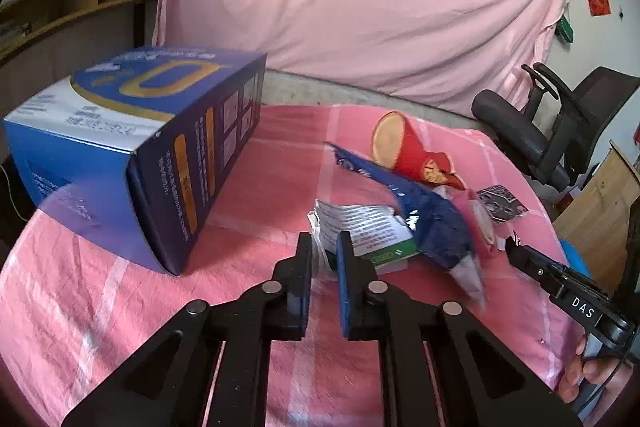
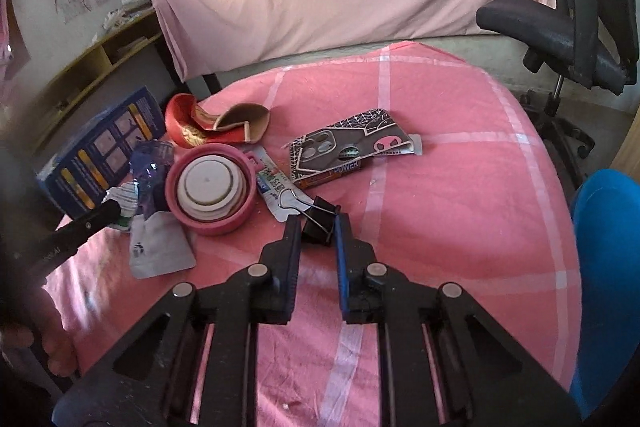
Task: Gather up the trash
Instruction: 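Carry the white paper and binder clip to the blue basin and release both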
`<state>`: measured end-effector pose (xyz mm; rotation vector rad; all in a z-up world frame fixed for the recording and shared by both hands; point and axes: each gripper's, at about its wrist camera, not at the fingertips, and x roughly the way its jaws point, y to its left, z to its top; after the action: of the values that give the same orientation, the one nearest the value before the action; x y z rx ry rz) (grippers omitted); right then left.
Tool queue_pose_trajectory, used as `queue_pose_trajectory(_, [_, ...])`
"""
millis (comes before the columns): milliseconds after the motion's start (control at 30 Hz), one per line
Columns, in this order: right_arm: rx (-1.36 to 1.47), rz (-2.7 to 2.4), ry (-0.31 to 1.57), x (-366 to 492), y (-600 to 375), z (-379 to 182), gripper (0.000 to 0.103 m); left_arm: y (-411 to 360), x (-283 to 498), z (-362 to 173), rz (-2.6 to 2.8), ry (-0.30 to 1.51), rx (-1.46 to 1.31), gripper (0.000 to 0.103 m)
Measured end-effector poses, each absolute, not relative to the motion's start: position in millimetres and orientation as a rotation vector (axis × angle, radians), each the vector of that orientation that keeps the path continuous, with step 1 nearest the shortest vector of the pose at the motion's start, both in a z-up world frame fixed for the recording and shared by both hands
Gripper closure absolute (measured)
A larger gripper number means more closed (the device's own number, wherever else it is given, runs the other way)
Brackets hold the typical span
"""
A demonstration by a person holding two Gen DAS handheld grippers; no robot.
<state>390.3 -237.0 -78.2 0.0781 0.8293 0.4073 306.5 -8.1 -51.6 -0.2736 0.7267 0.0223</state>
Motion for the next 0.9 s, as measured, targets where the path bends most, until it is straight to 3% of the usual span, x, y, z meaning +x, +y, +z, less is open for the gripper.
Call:
queue_pose_trajectory(567, [0.062, 0.363, 0.420, 308.9, -274.3, -25.6, 0.061, -49.4, 240.4, -2.3, -0.005, 0.489, -0.189, 0.099])
queue_pose_trajectory(900, [0.099, 0.253, 0.213, 283.2, -312.4, 3.9, 0.061, -112.9, 244.9, 39.8, -0.186, 0.327, -0.132, 0.099])
